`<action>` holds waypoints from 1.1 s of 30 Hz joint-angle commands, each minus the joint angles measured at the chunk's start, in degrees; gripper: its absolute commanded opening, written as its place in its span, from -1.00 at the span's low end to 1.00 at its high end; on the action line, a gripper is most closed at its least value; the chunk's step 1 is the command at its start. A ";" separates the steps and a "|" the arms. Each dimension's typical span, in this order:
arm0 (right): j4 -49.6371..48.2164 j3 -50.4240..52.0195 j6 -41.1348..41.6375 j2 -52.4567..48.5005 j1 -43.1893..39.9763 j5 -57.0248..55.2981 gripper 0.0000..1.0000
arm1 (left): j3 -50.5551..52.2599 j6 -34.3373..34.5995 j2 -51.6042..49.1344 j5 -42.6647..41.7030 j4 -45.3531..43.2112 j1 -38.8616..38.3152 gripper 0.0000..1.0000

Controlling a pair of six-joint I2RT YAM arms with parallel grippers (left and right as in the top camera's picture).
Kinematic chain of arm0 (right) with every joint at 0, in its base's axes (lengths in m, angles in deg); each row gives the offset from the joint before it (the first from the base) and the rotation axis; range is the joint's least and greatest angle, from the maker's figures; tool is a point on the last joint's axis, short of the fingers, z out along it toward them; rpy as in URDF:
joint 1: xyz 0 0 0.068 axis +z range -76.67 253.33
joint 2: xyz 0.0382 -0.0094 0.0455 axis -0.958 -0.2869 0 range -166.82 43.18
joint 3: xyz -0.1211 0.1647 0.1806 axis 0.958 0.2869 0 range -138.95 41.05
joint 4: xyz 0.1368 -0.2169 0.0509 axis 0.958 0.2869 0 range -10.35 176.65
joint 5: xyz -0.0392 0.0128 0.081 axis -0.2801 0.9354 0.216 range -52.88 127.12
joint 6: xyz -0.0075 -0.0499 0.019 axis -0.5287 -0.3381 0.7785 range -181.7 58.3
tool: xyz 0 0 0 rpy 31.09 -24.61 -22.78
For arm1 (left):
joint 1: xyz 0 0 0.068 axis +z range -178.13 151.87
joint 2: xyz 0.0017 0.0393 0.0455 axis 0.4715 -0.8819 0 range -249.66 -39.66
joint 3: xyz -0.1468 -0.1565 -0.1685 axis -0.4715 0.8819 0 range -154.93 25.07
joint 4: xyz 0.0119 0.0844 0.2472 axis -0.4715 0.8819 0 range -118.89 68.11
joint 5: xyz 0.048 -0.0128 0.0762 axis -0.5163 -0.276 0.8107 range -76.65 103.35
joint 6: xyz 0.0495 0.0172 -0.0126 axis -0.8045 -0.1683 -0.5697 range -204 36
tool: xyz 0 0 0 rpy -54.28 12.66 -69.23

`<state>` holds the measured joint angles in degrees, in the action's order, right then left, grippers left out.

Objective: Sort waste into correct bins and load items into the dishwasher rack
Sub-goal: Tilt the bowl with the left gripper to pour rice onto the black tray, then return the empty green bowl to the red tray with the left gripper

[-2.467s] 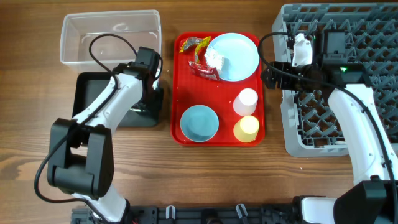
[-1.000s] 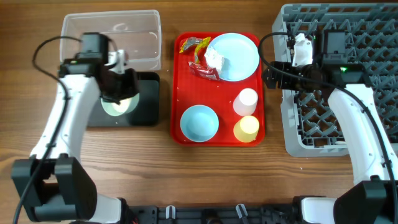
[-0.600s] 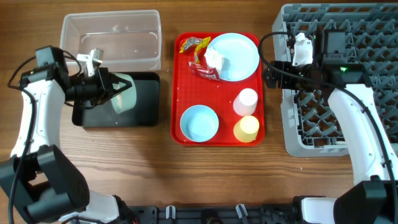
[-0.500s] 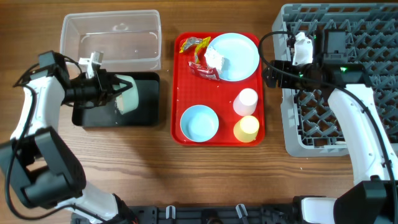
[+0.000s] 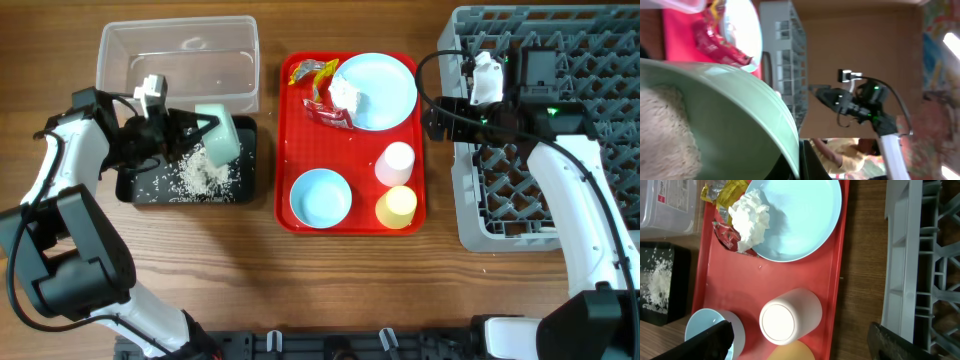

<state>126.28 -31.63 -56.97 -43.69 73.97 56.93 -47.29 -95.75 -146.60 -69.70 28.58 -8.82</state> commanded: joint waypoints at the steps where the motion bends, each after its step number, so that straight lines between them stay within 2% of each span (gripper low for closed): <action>1: 0.02 -0.70 -0.26 0.70 0.13 -0.83 0.76 | 0.26 -1.40 -0.22 -7.17 0.02 0.26 -0.92; 23: 0.33 -0.70 -0.26 0.70 0.13 -1.03 0.76 | 0.26 -1.38 -0.22 -7.28 0.28 0.24 -0.92; 28: 0.28 -0.70 -0.26 0.70 0.13 -1.01 0.76 | -0.44 -1.38 3.21 -6.88 -1.42 -3.28 -0.92; 29: 0.31 -0.70 -0.24 0.70 0.13 -1.01 0.76 | -1.14 -1.36 4.37 -5.81 -2.10 -4.46 -0.92; 31: 0.42 -0.70 -0.07 0.70 0.13 -0.98 0.77 | -4.02 -1.07 7.54 2.93 -2.58 -8.79 -0.92; 33: 0.57 -0.70 -0.04 0.70 0.13 -0.98 0.76 | -7.30 6.93 10.73 24.41 -5.51 -16.98 -0.92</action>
<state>126.55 -31.63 -56.97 -43.69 73.97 56.52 -49.63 -95.31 -141.70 -68.23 25.87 -17.13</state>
